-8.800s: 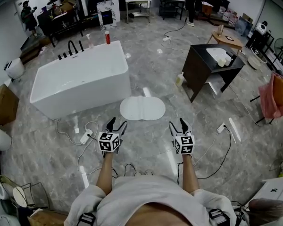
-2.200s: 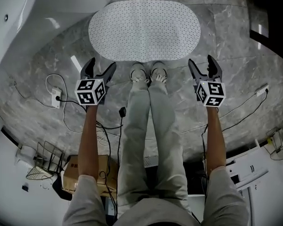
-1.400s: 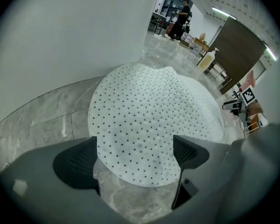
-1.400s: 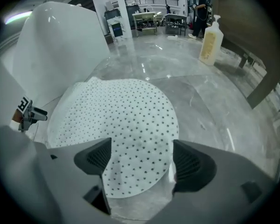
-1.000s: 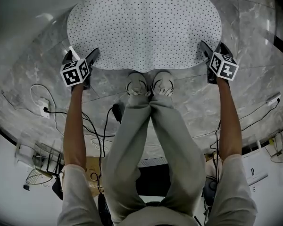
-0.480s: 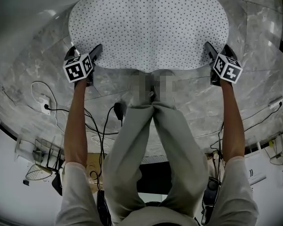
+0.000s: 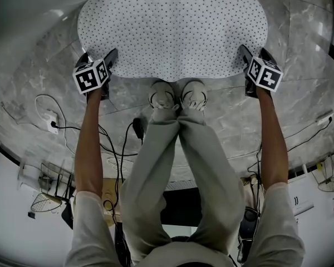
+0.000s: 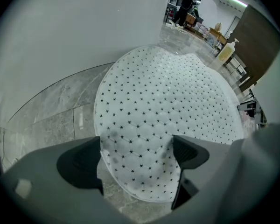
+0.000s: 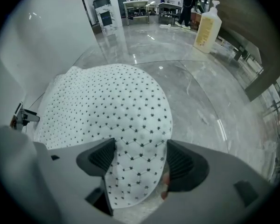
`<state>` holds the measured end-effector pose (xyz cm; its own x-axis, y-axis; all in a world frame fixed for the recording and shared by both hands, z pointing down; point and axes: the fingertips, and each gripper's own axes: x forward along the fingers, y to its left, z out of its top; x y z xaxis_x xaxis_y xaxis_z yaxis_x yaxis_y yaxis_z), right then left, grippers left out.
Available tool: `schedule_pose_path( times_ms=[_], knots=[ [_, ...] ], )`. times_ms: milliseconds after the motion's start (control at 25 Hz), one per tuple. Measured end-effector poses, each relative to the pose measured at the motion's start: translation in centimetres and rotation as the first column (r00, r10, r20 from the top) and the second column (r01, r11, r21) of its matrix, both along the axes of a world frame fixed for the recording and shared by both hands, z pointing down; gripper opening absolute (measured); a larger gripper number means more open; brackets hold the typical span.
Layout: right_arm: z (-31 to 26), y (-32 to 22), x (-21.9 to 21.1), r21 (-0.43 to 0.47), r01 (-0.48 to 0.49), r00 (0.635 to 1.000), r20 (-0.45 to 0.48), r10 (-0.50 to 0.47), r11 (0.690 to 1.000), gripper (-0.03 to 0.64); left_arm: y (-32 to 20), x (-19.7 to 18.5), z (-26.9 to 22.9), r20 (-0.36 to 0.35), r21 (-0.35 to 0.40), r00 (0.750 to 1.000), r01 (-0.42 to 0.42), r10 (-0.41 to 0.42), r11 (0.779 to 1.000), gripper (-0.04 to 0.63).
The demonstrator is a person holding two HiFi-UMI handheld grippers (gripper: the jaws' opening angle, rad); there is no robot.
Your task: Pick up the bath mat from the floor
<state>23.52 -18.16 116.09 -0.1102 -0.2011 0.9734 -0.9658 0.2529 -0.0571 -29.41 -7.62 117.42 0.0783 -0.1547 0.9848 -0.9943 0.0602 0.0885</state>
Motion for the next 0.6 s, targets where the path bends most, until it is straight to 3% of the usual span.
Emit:
schedule_pose_path(
  times_ms=[80, 120, 160, 240, 280, 440, 560, 600],
  knots=[
    [0.0, 0.1, -0.1, -0.007, 0.001, 1.000, -0.007, -0.001, 1.000, 0.354, 0.1, 0.9, -0.4, 0.009, 0.001, 1.000, -0.023, 0.023, 1.000, 0.446],
    [-0.1, 0.1, -0.3, -0.010, 0.009, 1.000, -0.012, -0.009, 1.000, 0.348, 0.0, 1.4, -0.5, 0.008, 0.002, 1.000, -0.028, 0.028, 1.000, 0.360],
    [-0.2, 0.2, -0.6, -0.014, 0.022, 1.000, -0.017, -0.022, 1.000, 0.332, -0.1, 1.8, -0.5, 0.011, 0.005, 1.000, -0.024, 0.024, 1.000, 0.341],
    [-0.2, 0.5, -1.6, -0.033, 0.038, 0.999, -0.037, -0.039, 0.999, 0.191, -0.2, 2.0, -0.6, 0.017, 0.011, 1.000, -0.016, 0.016, 1.000, 0.328],
    [-0.3, 0.6, -1.9, -0.039, 0.027, 0.998, -0.049, -0.028, 0.999, 0.171, -0.2, 1.9, -0.6, 0.015, 0.009, 1.000, -0.018, 0.018, 1.000, 0.326],
    [-0.5, 0.6, -1.7, -0.038, -0.007, 0.998, -0.059, 0.004, 0.999, 0.149, -0.2, 2.2, -0.7, 0.000, -0.010, 1.000, -0.032, 0.032, 0.999, 0.306],
    [-0.4, 0.7, -2.0, -0.060, 0.024, 0.999, -0.037, -0.026, 0.998, 0.134, -0.2, 2.7, -0.8, -0.006, -0.002, 0.999, -0.045, 0.045, 0.999, 0.208],
    [-0.4, 0.6, -2.1, -0.064, 0.027, 0.999, -0.032, -0.029, 0.998, 0.126, -0.3, 2.7, -0.8, -0.004, 0.004, 0.999, -0.043, 0.043, 0.999, 0.203]
  ],
)
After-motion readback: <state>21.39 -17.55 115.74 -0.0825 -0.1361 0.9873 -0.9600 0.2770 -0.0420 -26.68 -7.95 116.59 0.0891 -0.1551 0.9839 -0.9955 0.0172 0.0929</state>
